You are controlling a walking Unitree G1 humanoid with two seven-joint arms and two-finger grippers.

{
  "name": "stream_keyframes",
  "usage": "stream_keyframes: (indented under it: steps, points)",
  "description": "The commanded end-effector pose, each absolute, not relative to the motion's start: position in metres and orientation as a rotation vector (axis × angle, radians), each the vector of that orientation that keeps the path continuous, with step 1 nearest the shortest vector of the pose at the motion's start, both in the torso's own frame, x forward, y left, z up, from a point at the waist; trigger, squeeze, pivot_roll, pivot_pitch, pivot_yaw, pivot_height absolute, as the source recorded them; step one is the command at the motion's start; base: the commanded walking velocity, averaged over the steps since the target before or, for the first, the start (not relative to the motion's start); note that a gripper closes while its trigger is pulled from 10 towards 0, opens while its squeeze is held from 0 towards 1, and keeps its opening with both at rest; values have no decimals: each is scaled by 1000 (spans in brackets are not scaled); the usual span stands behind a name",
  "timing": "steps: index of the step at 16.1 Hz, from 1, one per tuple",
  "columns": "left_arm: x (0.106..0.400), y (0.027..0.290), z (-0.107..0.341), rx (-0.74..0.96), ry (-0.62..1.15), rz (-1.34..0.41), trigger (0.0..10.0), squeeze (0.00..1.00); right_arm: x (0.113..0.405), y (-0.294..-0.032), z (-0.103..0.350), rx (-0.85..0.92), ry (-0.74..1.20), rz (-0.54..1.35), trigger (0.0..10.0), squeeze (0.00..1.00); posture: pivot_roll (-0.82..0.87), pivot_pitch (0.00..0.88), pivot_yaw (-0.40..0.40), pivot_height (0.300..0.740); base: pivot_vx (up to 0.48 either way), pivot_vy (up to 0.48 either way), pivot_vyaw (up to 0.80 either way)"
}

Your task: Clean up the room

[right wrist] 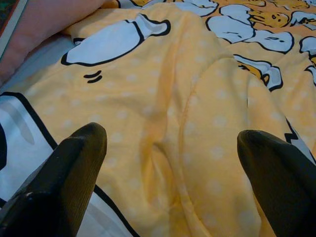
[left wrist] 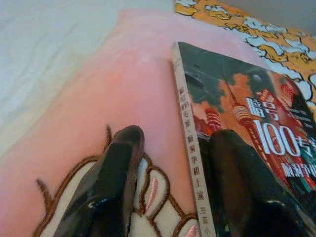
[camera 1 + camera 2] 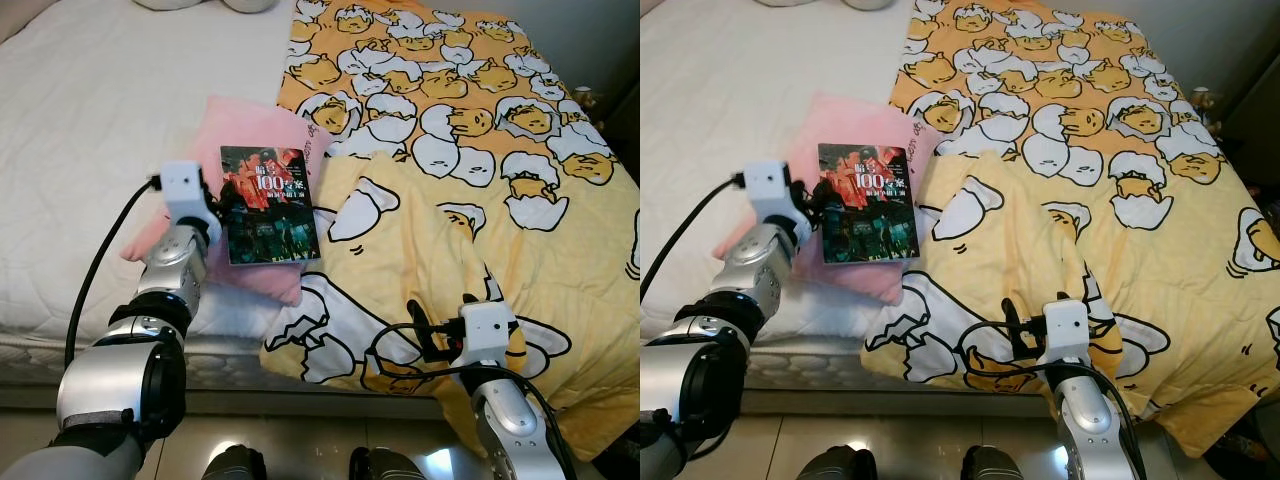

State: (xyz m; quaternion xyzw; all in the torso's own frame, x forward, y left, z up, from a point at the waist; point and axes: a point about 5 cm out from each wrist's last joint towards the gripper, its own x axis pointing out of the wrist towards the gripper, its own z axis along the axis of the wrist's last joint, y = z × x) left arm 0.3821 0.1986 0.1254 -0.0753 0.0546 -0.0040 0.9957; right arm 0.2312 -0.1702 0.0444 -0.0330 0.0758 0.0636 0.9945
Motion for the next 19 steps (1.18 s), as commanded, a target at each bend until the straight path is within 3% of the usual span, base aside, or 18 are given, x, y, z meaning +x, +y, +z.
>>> stream_keyframes:
  steps: [1,4,8,11,15,17,19]
  points:
    - [380,197,117,-202,156,-15,0,0,230,-173,45,-72,155,122,10000,0,-123,95,-50,740,0,0,0]
    - [376,193,109,-155,192,-48,0,0,228,-173,43,-70,161,120,10000,0,-124,96,-48,740,0,0,0]
    - [366,155,88,88,239,-256,0,0,224,-170,41,-63,170,117,10000,0,-121,105,-32,740,0,0,0]
    - [358,155,73,124,291,-225,0,0,224,-167,39,-57,173,118,10000,0,-120,103,-23,740,0,0,0]
    - [360,157,76,-44,278,-197,0,0,225,-166,38,-56,173,118,10000,0,-117,91,-15,740,0,0,0]
    - [370,159,95,-326,185,-155,0,0,227,-167,39,-57,169,115,10000,0,-119,90,-14,740,0,0,0]
    - [380,165,118,-428,80,-140,0,0,226,-168,39,-57,167,108,10000,0,-122,95,-11,740,0,0,0]
